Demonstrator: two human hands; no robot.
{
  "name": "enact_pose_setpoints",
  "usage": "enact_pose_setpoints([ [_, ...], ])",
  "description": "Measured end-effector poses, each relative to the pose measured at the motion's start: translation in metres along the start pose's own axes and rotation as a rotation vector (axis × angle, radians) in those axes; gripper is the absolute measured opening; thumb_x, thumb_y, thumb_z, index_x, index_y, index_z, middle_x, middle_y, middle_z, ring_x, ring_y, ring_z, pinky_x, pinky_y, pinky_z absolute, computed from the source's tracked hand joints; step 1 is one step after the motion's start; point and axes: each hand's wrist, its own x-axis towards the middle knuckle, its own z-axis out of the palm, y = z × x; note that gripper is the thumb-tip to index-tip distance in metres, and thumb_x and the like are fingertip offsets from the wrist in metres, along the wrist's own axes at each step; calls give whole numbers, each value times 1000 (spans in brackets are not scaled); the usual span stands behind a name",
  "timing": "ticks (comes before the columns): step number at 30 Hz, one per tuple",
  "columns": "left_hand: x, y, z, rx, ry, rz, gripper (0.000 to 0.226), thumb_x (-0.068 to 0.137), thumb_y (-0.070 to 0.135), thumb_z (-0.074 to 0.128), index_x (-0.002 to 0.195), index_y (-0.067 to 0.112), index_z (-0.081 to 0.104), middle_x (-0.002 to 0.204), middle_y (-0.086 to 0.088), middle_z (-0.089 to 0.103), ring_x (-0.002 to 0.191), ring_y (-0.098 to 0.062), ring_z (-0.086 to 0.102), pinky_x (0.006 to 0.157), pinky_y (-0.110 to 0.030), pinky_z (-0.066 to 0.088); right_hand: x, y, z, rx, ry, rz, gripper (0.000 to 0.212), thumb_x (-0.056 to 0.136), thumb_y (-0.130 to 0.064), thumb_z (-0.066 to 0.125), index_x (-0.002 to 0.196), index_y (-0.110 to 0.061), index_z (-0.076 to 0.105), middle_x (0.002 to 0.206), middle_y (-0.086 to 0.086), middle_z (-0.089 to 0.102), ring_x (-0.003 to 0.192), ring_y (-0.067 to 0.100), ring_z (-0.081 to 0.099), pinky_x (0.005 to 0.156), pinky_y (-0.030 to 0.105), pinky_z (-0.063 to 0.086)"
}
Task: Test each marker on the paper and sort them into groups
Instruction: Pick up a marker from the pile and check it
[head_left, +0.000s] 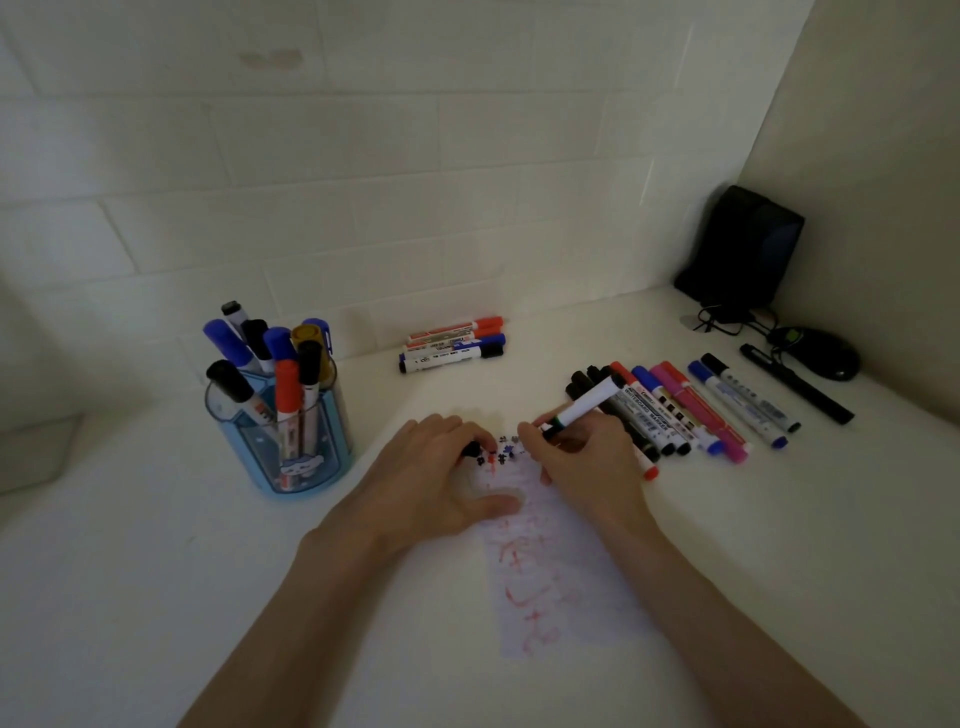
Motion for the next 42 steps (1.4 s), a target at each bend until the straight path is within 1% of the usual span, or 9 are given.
enact_pose_setpoints([
  [17, -1, 1, -2, -10, -20, -23, 71, 69, 88, 57, 122, 41, 53, 105, 21, 53, 96, -3, 47, 84, -23, 37, 2, 5, 0, 0, 9, 6, 14, 90, -18, 79, 78, -14, 71, 63, -1, 71, 52, 9, 65, 51, 19, 53],
  [21, -1, 1, -3, -7, -35, -27, 72, 69, 88, 56, 123, 41, 52, 106, 21, 53, 98, -3, 48, 87, -26, 42, 3, 7, 0, 19, 16, 37, 13, 90, -19, 79, 80, -15, 71, 65, -2, 72, 52, 6, 64, 51, 15, 50],
  [23, -3, -1, -2, -59, -47, -40, 66, 77, 80, 57, 128, 41, 48, 113, 20, 53, 102, -2, 49, 90, -26, 44, 5, 7, 0, 39, 27, 100, 14, 88, -20, 78, 77, -15, 71, 64, 3, 71, 52, 8, 58, 51, 21, 49],
  [27, -7, -5, -4, -365, -19, -43, 23, 105, 37, 42, 128, 35, 42, 122, 12, 57, 111, 1, 54, 96, -29, 50, 9, -1, -12, 314, 42, 194, 4, 92, -18, 77, 90, -17, 74, 63, 5, 69, 54, 13, 58, 53, 22, 50],
  [30, -6, -2, -6, -436, 72, -27, 18, 105, 29, 48, 122, 32, 48, 114, 23, 61, 99, 9, 58, 83, -12, 45, 9, -8, -22, 392, 31, 126, 17, 92, -18, 80, 105, -12, 71, 73, 6, 74, 61, 15, 65, 56, 23, 53],
  [32, -5, 1, -7, -491, 133, -32, 17, 101, 28, 58, 117, 33, 54, 106, 27, 63, 89, 10, 60, 75, -9, 44, 8, -12, -24, 405, 12, 83, 22, 90, -19, 81, 106, -8, 71, 76, 7, 75, 63, 16, 66, 59, 24, 54],
  [35, -4, 2, -8, -561, 154, -61, 19, 96, 27, 67, 107, 37, 55, 100, 19, 70, 80, -5, 65, 70, -20, 50, 5, -16, -23, 408, -59, 38, 18, 91, -17, 80, 102, -6, 72, 72, 4, 71, 63, 15, 62, 61, 23, 53],
  [37, -3, 3, -7, -592, 138, -77, 19, 95, 26, 68, 103, 37, 54, 98, 16, 73, 71, -9, 64, 67, -24, 51, 4, -17, -23, 462, -98, 41, 16, 91, -13, 79, 103, -5, 73, 76, 6, 73, 66, 16, 63, 63, 24, 54],
  [42, -3, 4, -9, -651, 138, -54, 15, 97, 23, 65, 105, 30, 54, 100, 14, 74, 83, -20, 68, 75, -35, 53, 0, -17, -21, 482, -180, 52, 20, 87, -11, 82, 104, -4, 73, 82, 7, 77, 71, 19, 69, 67, 27, 57],
])
